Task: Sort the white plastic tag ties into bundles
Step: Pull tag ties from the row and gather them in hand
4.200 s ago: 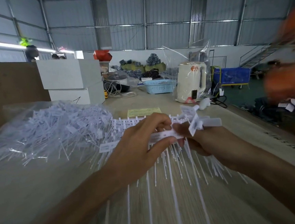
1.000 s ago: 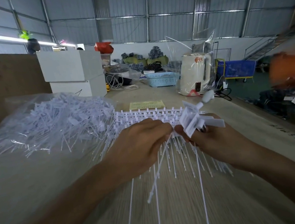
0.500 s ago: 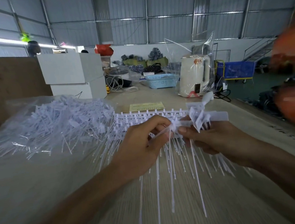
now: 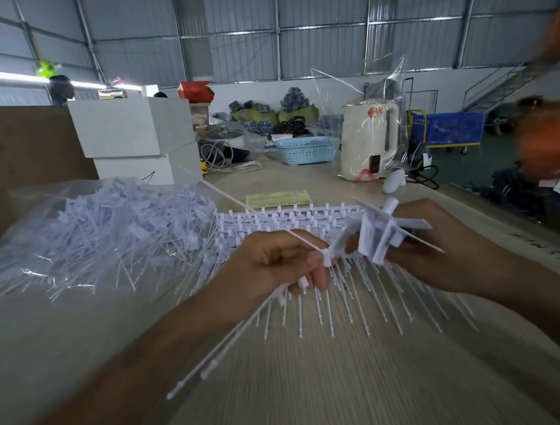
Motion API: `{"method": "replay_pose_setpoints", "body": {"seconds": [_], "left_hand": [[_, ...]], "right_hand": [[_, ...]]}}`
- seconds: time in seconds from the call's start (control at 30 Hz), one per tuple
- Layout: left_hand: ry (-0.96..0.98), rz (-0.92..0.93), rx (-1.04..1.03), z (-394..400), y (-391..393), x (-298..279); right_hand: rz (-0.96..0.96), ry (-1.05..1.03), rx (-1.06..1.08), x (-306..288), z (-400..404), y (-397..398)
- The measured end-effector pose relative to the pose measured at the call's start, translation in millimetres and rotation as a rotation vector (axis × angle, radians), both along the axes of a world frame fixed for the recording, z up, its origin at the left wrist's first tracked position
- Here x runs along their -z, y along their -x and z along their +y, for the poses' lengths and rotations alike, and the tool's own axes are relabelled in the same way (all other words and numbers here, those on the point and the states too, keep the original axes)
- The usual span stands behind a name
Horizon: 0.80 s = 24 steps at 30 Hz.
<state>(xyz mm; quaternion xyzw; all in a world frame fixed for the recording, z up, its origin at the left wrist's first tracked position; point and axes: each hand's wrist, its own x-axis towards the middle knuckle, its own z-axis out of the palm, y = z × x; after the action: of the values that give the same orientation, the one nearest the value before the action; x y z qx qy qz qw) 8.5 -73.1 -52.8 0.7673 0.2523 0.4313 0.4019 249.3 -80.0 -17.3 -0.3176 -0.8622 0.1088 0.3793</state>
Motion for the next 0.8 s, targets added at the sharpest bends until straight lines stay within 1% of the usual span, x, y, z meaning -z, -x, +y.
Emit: {"method": "replay_pose_setpoints", "body": {"seconds": [0.03,0.1,0.2,0.23,0.3,0.33,0.4,0.47,0.5,0.63,0.73,0.8], "left_hand": [[0.045,-0.036,0.045,1,0,1],[0.111,-0.098,0.126,1,-2,2],[0.176,-0.125,0.257,1,1,4],[0.174,-0.109,0.238,2,3,3],[0.139,-0.057,0.087,3,5,1],[0.118,-0.043,0.0,3,6,0],[0.087,-0.049,-0.119,3,7,-1],[0.066,-0.057,-0.17,3,6,-2],[0.054,-0.065,-0.189,3,6,-1],[-0.016,-0.085,-0.227,2,2,-1],[-0.071,-0.052,-0.271,-1,-2,-3],[-0.142,-0.001,-0.327,-2,-3,-3]], "right_hand": [[-0.019,-0.024,-0.008,2,1,-1],[-0.019,-0.055,0.047,4,8,-8],[-0.018,-0.009,0.241,-1,17,-23],[0.049,0.034,0.304,-4,24,-32],[0.264,0.127,0.401,-11,31,-45],[0.335,0.176,0.389,-11,30,-46],[0.441,0.323,0.244,-11,28,-42],[0.507,0.47,0.079,-10,26,-33],[0.506,0.499,0.031,-8,26,-31],[0.509,0.467,0.013,-6,26,-17],[0.6,0.586,-0.025,-3,23,-5],[0.601,0.556,-0.081,3,20,0]]}}
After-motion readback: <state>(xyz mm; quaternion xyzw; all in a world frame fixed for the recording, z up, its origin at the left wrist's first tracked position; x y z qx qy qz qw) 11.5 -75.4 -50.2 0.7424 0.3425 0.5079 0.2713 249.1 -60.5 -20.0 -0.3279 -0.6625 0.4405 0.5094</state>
